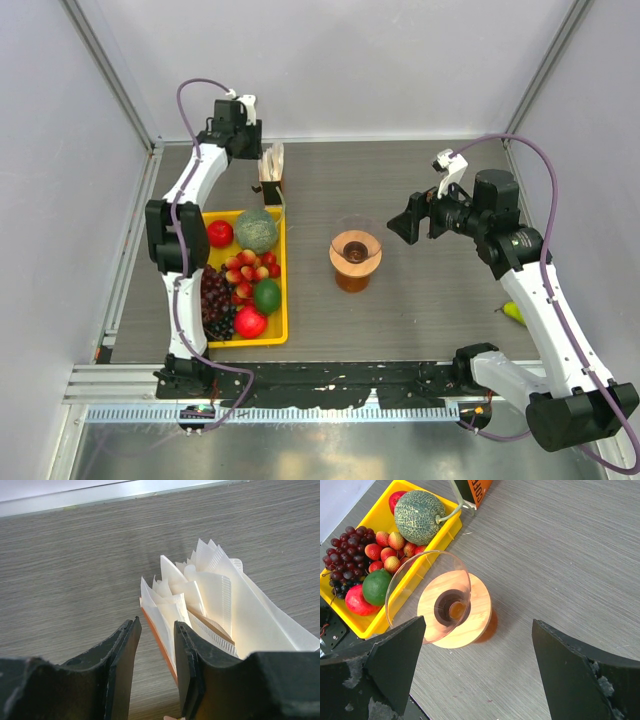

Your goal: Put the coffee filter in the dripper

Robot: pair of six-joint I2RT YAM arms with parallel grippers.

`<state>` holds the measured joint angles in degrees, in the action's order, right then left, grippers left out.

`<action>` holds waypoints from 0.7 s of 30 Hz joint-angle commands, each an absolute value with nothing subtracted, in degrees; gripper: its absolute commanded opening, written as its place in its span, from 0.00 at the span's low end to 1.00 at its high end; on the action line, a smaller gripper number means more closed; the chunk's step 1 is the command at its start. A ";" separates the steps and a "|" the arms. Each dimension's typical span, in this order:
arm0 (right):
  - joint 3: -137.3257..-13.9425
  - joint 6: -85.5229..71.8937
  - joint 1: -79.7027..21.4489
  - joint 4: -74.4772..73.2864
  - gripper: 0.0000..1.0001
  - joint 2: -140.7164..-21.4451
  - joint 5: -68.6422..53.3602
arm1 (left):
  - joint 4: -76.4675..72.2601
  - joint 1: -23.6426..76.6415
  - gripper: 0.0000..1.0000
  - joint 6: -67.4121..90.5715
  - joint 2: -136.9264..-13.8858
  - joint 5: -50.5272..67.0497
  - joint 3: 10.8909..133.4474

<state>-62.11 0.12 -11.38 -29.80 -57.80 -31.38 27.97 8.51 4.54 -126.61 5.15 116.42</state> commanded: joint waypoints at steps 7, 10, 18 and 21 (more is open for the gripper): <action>-62.67 0.18 -10.90 -27.16 0.94 -58.10 -31.55 | 30.94 8.26 0.41 6.50 -128.85 4.66 122.61; -62.67 0.17 -10.72 -27.07 0.94 -58.27 -31.64 | 30.94 8.17 0.40 6.59 -128.85 4.40 122.70; -62.58 0.09 -10.72 -26.90 0.94 -58.45 -31.64 | 32.86 8.26 0.39 6.85 -130.16 4.13 125.15; -62.67 0.09 -10.72 -26.90 0.94 -58.54 -31.81 | 33.49 8.17 0.37 6.77 -130.78 3.87 126.04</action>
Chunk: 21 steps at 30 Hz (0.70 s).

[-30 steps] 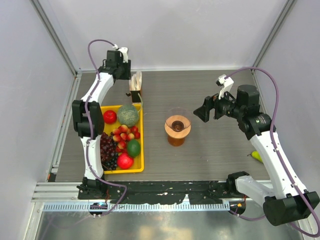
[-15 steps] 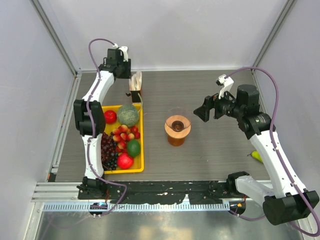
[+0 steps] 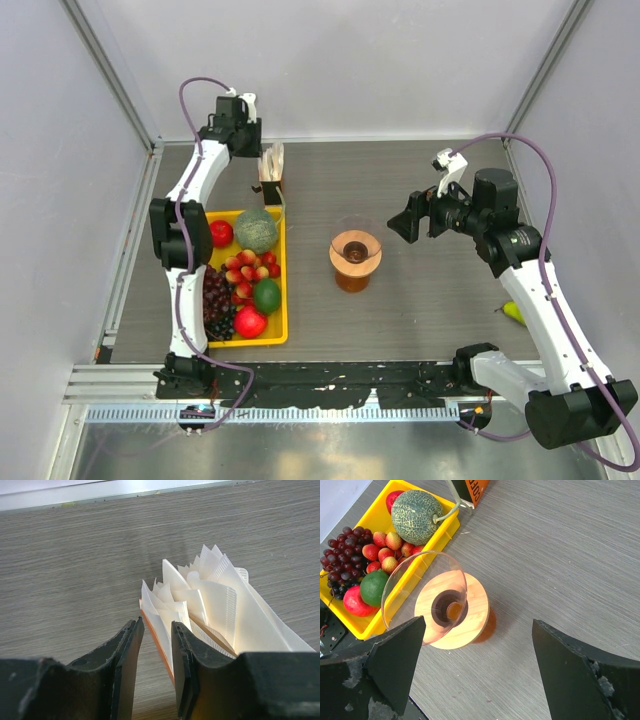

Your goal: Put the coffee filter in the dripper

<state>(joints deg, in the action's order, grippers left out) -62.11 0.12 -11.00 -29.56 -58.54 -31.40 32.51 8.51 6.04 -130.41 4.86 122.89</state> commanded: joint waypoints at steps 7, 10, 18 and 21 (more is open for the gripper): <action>-62.67 -1.23 -10.55 -26.72 0.94 -58.89 -31.99 | 33.84 8.17 0.32 6.86 -131.22 3.69 126.65; -62.75 -1.23 -10.55 -26.72 0.94 -58.89 -32.08 | 34.10 8.17 0.32 6.94 -131.22 3.43 127.09; -62.40 -1.14 -10.28 -26.72 0.94 -58.80 -32.25 | 34.37 8.17 0.42 7.73 -131.48 4.74 126.65; -62.49 -1.14 -10.28 -26.72 0.94 -58.80 -32.26 | 34.80 8.17 0.41 8.61 -131.84 5.45 126.65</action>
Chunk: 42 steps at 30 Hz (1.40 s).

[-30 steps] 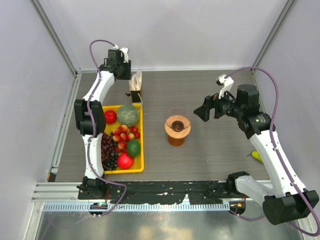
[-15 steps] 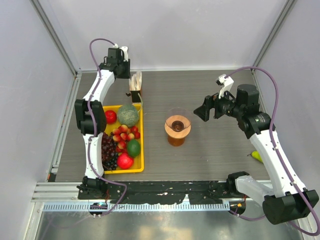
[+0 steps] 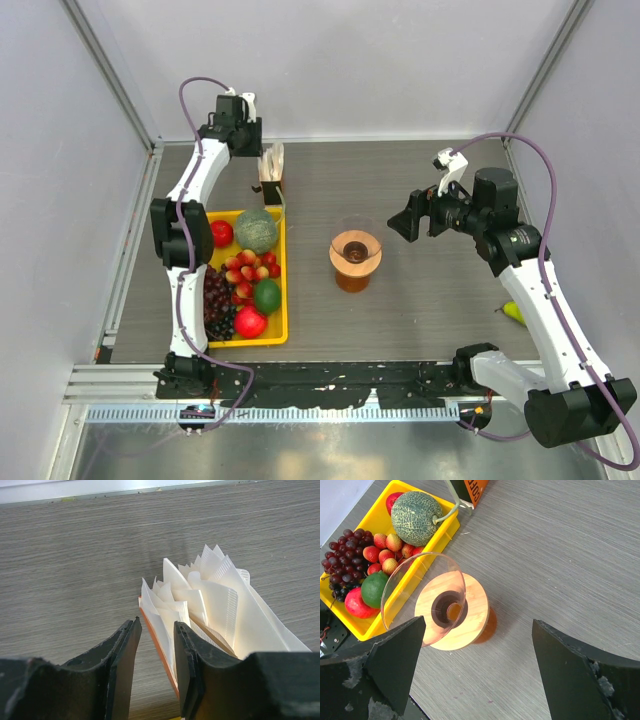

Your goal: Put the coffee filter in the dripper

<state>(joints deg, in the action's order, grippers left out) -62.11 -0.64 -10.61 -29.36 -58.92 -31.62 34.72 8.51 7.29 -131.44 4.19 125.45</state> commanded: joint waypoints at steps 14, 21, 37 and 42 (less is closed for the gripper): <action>-62.40 -1.32 -10.11 -26.72 0.94 -58.80 -32.34 | 36.12 8.26 0.35 9.49 -132.89 4.13 128.14; -62.40 -1.40 -9.93 -26.72 0.94 -58.71 -32.34 | 36.56 8.26 0.34 9.84 -133.15 4.13 128.32; -62.14 -1.84 -9.84 -26.28 0.94 -58.54 -32.78 | 33.84 8.35 0.25 9.93 -129.99 3.87 126.39; -62.05 -1.85 -9.93 -26.28 0.94 -58.36 -32.96 | 34.10 8.44 0.27 9.49 -129.99 3.52 126.56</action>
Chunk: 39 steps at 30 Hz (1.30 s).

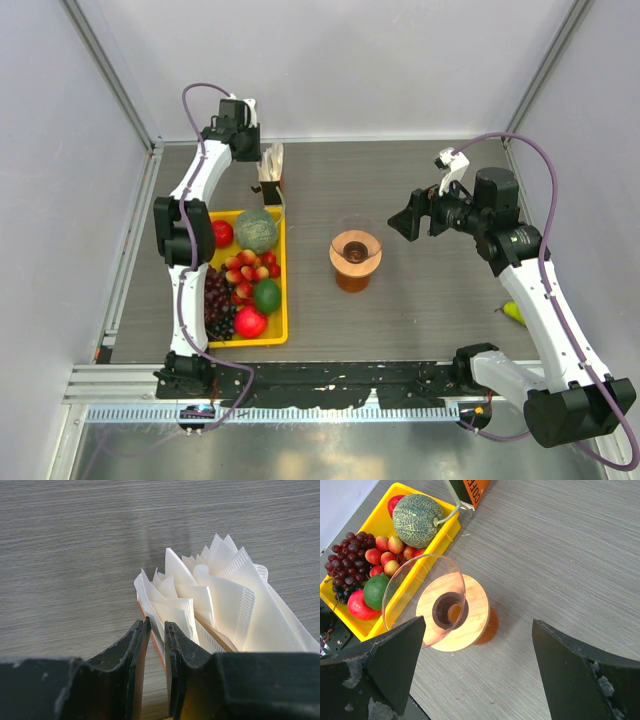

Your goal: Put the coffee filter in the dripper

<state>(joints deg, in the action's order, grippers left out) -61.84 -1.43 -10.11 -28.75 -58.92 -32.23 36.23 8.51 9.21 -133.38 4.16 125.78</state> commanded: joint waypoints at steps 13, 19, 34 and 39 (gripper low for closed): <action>-62.05 -2.02 -9.84 -26.19 0.94 -58.54 -33.40 | 33.31 8.44 0.34 9.84 -129.46 3.78 126.39; -61.88 -2.02 -9.84 -26.02 0.95 -58.45 -33.49 | 33.22 8.44 0.33 10.02 -129.38 3.69 126.65; -61.61 -2.20 -9.84 -25.93 0.95 -58.27 -34.01 | 32.78 8.44 0.31 9.84 -128.32 3.08 126.30; -61.61 -2.20 -9.76 -25.93 0.95 -58.36 -34.10 | 32.61 8.44 0.32 9.58 -127.79 2.81 126.30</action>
